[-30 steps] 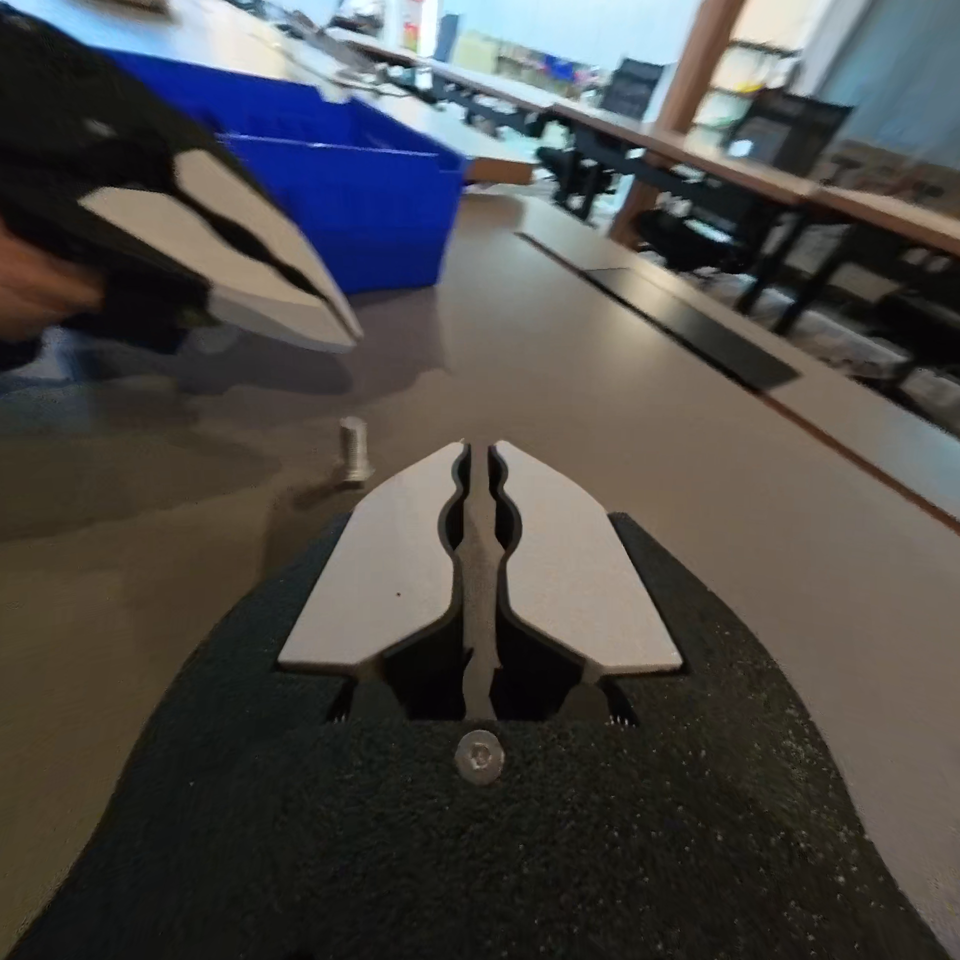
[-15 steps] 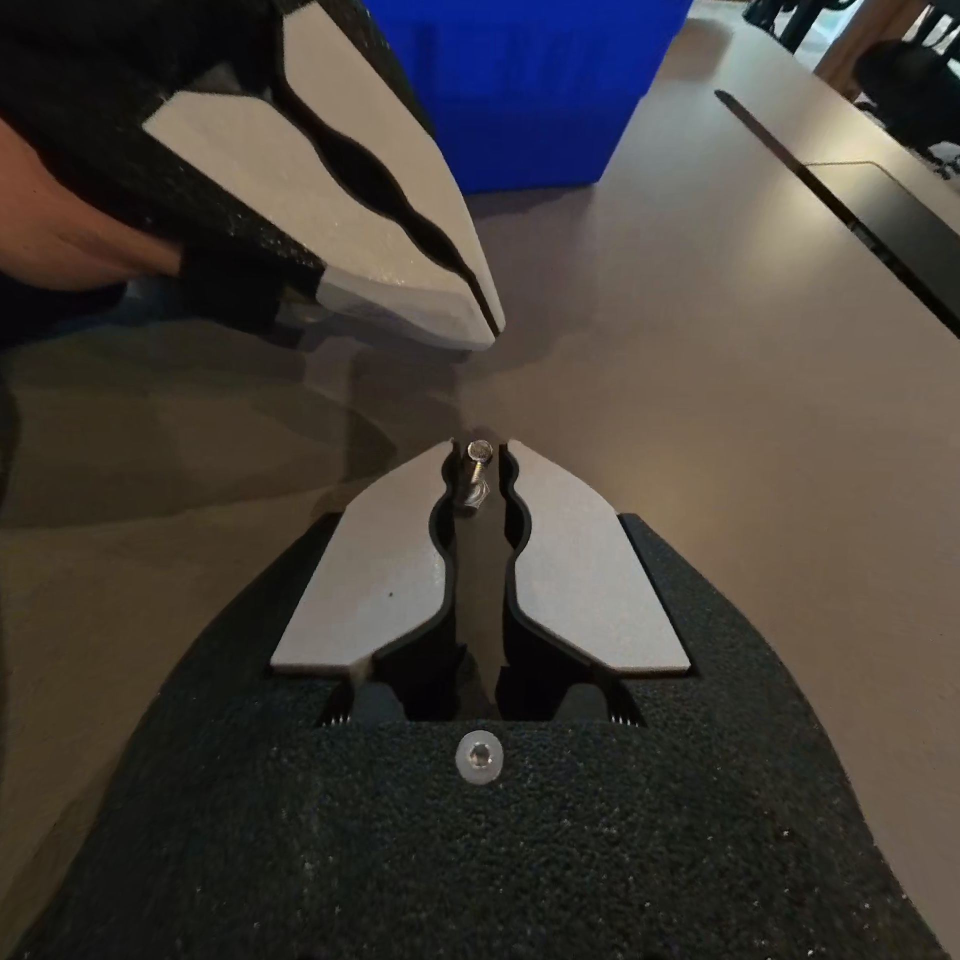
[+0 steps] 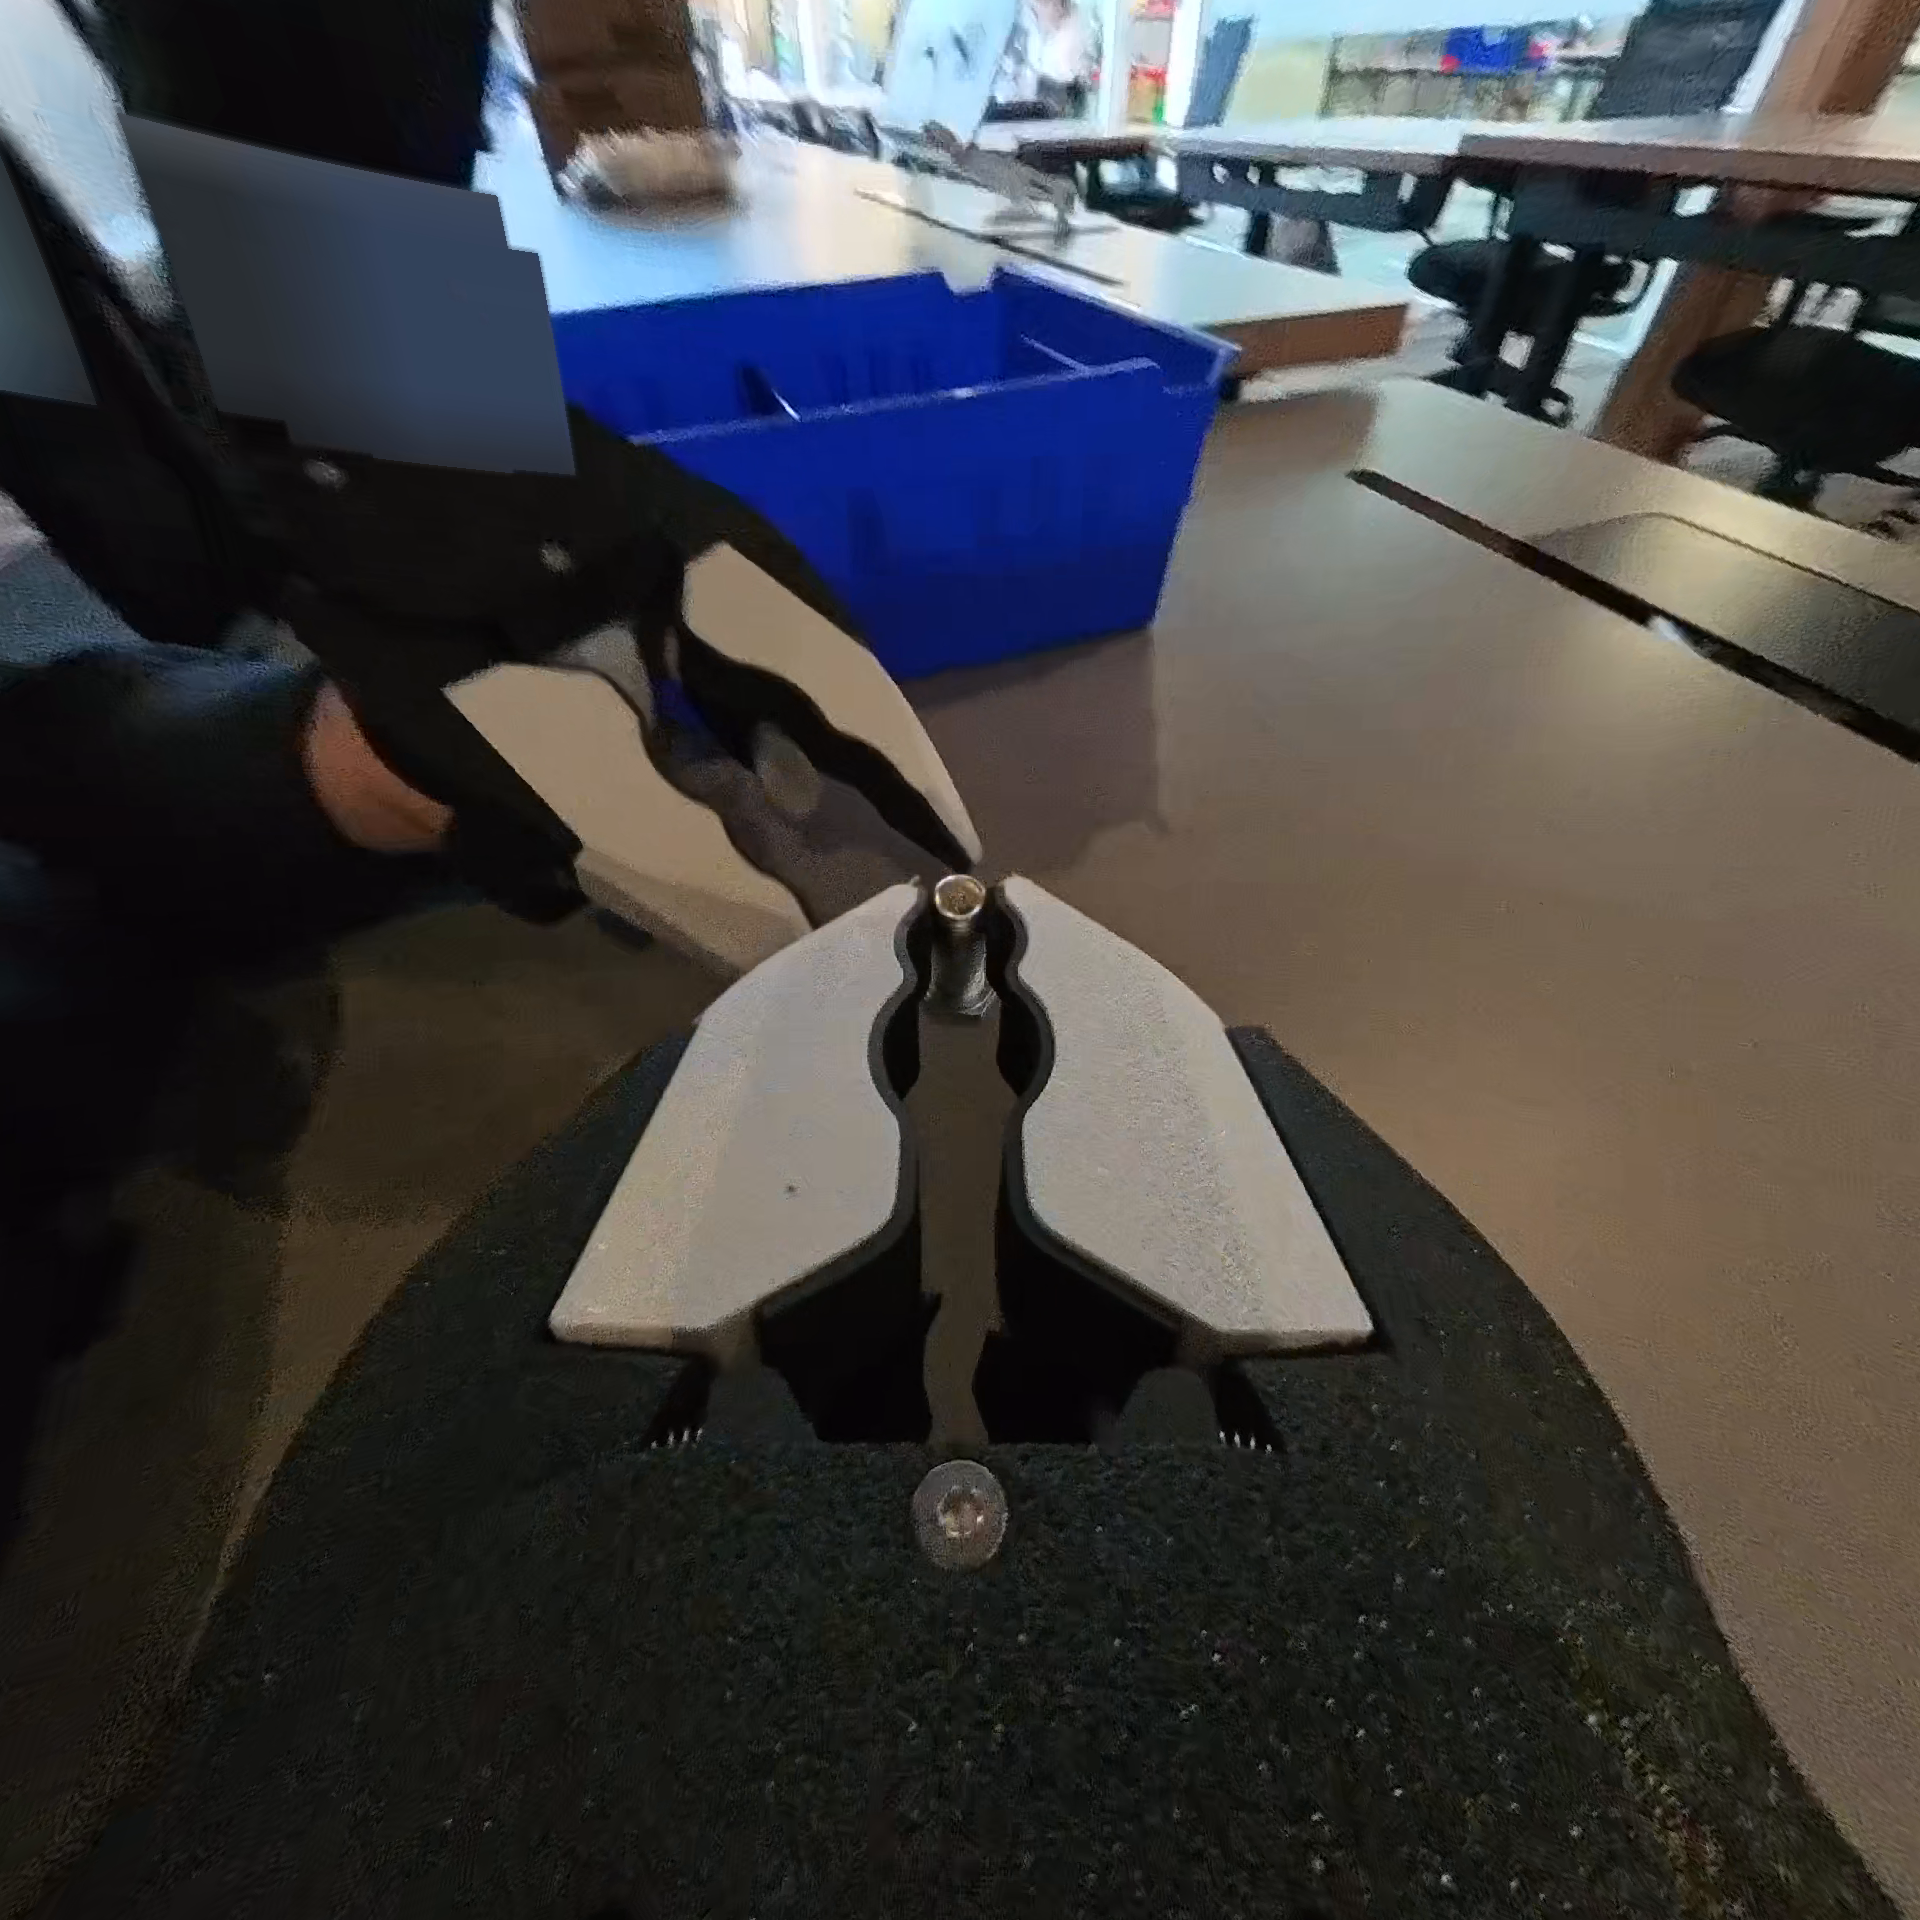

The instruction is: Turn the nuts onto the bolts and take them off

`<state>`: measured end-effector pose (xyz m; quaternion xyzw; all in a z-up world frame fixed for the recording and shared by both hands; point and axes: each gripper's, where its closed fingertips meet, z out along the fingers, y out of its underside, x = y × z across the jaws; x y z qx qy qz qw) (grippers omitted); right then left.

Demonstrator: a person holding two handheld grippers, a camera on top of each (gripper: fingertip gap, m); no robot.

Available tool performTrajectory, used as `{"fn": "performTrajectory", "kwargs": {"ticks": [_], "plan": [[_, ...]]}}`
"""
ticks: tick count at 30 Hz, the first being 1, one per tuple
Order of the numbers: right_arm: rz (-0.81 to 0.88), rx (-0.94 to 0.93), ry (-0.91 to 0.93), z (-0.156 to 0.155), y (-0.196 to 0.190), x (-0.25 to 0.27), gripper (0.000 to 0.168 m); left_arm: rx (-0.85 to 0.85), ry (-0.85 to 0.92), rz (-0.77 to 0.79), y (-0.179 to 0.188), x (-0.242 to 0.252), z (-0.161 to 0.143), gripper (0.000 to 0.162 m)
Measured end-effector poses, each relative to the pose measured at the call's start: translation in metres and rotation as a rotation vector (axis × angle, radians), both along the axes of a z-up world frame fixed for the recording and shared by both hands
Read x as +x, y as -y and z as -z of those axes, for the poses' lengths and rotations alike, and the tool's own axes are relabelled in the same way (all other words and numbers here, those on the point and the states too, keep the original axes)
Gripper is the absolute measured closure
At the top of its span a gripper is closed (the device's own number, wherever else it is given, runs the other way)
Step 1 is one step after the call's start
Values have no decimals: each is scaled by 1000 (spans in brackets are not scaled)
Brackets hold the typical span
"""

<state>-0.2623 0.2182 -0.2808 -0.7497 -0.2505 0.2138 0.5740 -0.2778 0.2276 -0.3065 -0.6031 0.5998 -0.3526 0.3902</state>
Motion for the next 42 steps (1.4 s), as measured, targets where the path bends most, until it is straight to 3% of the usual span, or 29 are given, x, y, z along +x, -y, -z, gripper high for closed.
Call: {"fn": "performTrajectory", "kwargs": {"ticks": [1, 14, 32, 42], "plan": [[-25, 4, -26, -3, 3, -1, 159, 4, 2, 28, 5, 2, 0, 119], [-177, 13, -60, -7, 15, -23, 159, 91, 14, 130, 24, 6, -4, 132], [-214, 23, -115, -15, 19, -28, 158, 20, 71, 176, 32, 6, -11, 144], [-239, 12, -177, -18, 21, -25, 158, 70, 72, 172, 33, 5, -14, 144]]}}
